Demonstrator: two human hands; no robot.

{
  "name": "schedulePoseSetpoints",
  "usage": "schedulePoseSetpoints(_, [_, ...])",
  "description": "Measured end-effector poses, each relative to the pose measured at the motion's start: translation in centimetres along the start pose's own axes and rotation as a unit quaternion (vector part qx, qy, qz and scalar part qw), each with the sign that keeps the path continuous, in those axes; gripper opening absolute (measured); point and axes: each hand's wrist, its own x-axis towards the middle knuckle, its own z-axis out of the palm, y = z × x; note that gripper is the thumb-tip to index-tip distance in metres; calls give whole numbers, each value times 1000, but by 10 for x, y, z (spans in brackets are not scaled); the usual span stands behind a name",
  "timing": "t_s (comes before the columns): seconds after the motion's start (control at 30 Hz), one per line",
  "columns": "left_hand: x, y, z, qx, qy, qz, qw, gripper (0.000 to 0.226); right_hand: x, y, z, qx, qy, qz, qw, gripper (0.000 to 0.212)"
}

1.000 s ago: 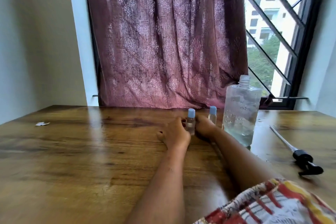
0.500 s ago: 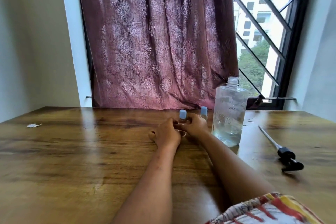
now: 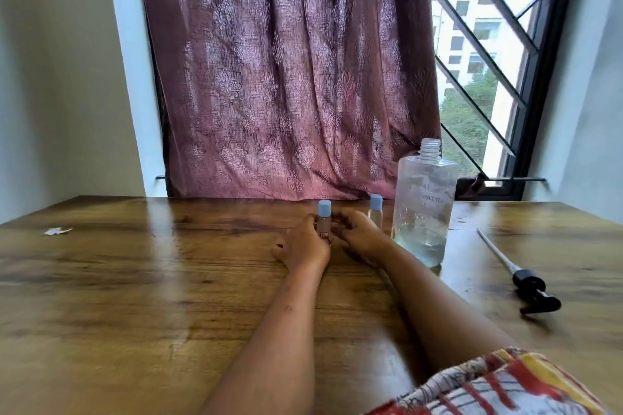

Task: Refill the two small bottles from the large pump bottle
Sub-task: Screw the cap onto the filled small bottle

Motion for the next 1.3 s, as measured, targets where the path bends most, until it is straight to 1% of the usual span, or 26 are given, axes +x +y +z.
schedulePoseSetpoints(0.03, [0, -1, 1, -4, 2, -2, 1000, 28, 0, -3, 0, -27, 36, -16, 999, 40])
schedulePoseSetpoints(0.07, [1, -3, 1, -11, 4, -1, 1000, 28, 0, -6, -2, -52, 90, -39, 994, 40])
schedulePoseSetpoints(0.13, [2, -5, 2, -27, 8, 0, 1000, 30, 0, -13, -8, -102, 205, -100, 968, 39])
schedulePoseSetpoints(0.17, [2, -6, 2, -30, 10, 0, 1000, 30, 0, -16, -11, -138, 251, -115, 951, 39])
schedulePoseSetpoints(0.2, [3, -7, 2, -28, 10, 0, 1000, 31, -1, -17, -12, -171, 282, -107, 938, 40])
schedulePoseSetpoints(0.27, [3, -6, 2, -12, 14, -7, 1000, 32, -4, -19, -8, -214, 302, -69, 926, 46])
schedulePoseSetpoints(0.33, [2, -5, 1, 3, 19, -13, 1000, 33, -8, -20, 0, -253, 298, -41, 920, 57])
schedulePoseSetpoints(0.4, [2, -5, 1, 11, 14, -16, 1000, 35, -10, -21, 6, -262, 290, -11, 920, 69])
schedulePoseSetpoints(0.53, [6, -8, 3, 1, 3, -14, 1000, 37, -9, -18, 3, -190, 263, 96, 941, 85])
schedulePoseSetpoints(0.57, [6, -8, 3, 0, 0, -15, 1000, 36, -8, -15, 0, -162, 265, 113, 944, 84])
schedulePoseSetpoints(0.6, [7, -8, 4, 2, 0, -15, 1000, 35, -6, -12, -3, -144, 269, 123, 944, 77])
schedulePoseSetpoints(0.67, [8, -9, 4, 7, 1, -18, 1000, 33, -5, -7, -8, -150, 272, 124, 942, 52])
schedulePoseSetpoints(0.7, [7, -8, 4, 15, 4, -24, 1000, 32, -5, -7, -9, -162, 264, 121, 943, 41])
schedulePoseSetpoints(0.73, [5, -7, 2, 26, 4, -33, 999, 31, -5, -7, -8, -168, 248, 117, 947, 35])
schedulePoseSetpoints(0.77, [3, -4, 0, 35, 2, -39, 999, 30, -6, -9, -6, -167, 224, 113, 954, 34])
schedulePoseSetpoints(0.87, [-3, 1, -7, 63, -5, -47, 997, 28, -7, -14, -2, -152, 159, 91, 971, 35])
schedulePoseSetpoints(1.0, [-5, 2, -9, 81, -6, -54, 995, 26, -11, -14, -5, -141, 127, 77, 979, 32])
schedulePoseSetpoints(1.07, [-7, 3, -12, 86, -4, -53, 995, 27, -13, -16, -10, -131, 107, 84, 982, 38])
schedulePoseSetpoints(1.1, [-8, 3, -12, 91, -7, -54, 994, 28, -14, -18, -12, -123, 99, 93, 983, 45])
schedulePoseSetpoints(1.2, [-10, 5, -15, 93, -14, -47, 994, 36, -16, -27, -20, -54, 111, 107, 987, 64])
schedulePoseSetpoints(1.23, [-11, 8, -16, 89, -10, -43, 995, 41, -19, -33, -23, -47, 110, 106, 987, 66])
schedulePoseSetpoints(1.3, [-13, 10, -17, 66, 8, -28, 997, 54, -34, -48, -29, -85, 77, 93, 989, 62])
